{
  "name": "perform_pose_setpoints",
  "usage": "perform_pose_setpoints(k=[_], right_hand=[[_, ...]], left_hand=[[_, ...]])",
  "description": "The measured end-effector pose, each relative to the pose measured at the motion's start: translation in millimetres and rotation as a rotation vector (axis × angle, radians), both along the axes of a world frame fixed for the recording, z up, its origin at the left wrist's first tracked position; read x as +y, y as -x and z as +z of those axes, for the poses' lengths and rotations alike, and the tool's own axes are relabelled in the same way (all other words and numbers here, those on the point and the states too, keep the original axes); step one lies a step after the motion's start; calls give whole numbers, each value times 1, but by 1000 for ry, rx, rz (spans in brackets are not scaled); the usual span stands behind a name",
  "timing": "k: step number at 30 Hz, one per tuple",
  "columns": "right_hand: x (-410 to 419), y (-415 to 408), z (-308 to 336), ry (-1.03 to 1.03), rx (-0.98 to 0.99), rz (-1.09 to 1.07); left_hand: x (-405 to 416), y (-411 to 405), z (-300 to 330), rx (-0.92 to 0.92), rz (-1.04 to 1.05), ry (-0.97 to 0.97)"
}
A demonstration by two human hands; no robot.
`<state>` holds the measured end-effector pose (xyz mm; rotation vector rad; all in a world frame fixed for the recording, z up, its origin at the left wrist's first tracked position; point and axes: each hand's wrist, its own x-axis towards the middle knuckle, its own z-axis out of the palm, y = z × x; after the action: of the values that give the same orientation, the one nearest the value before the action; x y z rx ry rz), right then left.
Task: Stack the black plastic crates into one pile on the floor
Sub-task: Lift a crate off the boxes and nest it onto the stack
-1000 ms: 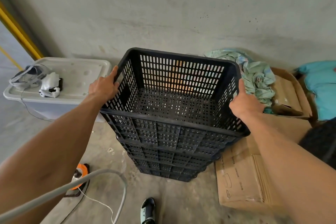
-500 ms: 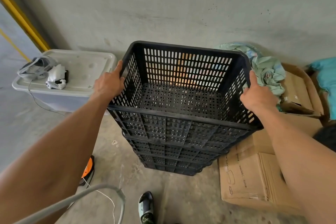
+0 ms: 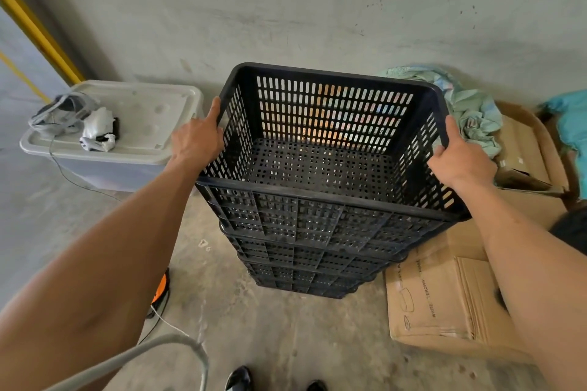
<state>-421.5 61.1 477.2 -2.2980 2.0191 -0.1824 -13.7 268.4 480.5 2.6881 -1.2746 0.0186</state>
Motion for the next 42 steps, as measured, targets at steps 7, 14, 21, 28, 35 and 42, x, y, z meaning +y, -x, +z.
perform_pose_setpoints(k=[7, 14, 21, 28, 35, 42], right_hand=[[18, 2, 6, -17, -18, -30], [23, 3, 7, -4, -33, -23], [11, -4, 5, -6, -6, -42], [8, -5, 4, 6, 12, -49], [6, -2, 5, -20, -6, -31], [7, -1, 6, -44, -4, -17]], left_hand=[[5, -1, 8, 83, -10, 3], [20, 8, 7, 120, 9, -2], [12, 8, 14, 124, 12, -36], [12, 7, 13, 114, 8, -28], [12, 7, 8, 120, 43, -47], [11, 3, 7, 144, 25, -65]])
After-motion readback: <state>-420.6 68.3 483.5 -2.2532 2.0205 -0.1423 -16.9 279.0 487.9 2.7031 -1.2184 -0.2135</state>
